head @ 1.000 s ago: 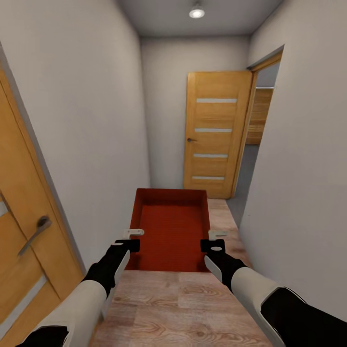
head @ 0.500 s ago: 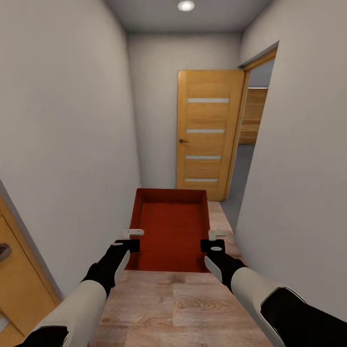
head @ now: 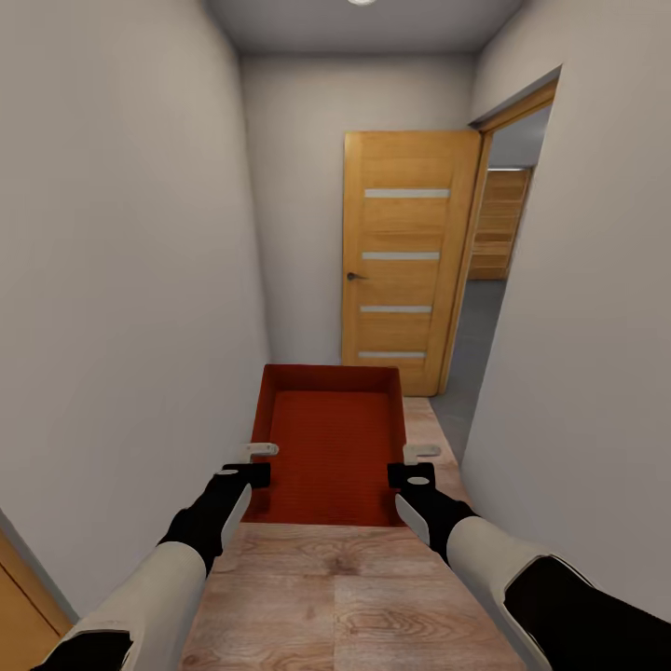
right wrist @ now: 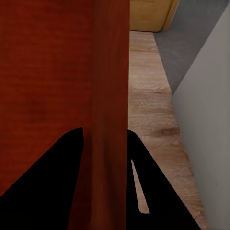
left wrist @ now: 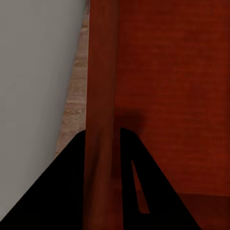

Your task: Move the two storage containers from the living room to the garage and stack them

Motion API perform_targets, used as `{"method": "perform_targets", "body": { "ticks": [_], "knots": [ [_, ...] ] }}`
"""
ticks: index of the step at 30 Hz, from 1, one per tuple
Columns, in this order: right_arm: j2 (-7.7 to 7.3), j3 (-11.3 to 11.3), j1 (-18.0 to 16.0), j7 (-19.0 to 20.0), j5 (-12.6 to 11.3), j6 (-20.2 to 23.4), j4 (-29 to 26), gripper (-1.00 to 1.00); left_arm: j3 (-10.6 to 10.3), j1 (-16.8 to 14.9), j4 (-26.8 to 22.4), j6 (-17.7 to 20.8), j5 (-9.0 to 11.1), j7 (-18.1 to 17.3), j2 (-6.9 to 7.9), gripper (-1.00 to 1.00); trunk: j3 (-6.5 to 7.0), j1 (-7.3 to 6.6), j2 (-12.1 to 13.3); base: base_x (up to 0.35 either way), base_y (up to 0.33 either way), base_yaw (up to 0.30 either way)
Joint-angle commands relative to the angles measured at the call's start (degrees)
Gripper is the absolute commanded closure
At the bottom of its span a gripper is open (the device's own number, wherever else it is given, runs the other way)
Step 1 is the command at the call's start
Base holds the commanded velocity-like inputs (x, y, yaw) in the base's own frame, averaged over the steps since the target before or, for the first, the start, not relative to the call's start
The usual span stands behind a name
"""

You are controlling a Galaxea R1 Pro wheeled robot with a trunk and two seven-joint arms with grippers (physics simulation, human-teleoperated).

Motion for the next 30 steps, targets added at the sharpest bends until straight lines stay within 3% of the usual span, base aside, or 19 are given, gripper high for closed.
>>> {"method": "perform_targets", "body": {
  "ticks": [1,30],
  "knots": [
    [0.02,-0.93,-0.06,-0.01,0.79,-0.72,-0.71,1.00,0.70,-0.03,0.03,0.28,0.33,-0.22,-0.51,1.00,-0.12,0.07,-0.13,0.323,0.000,0.000],
    [0.02,-0.92,-0.06,-0.01,0.79,-0.72,-0.71,1.00,0.67,-0.03,0.03,0.28,0.32,-0.22,-0.51,1.00,-0.12,0.07,-0.13,0.323,0.000,0.000]
  ]
}}
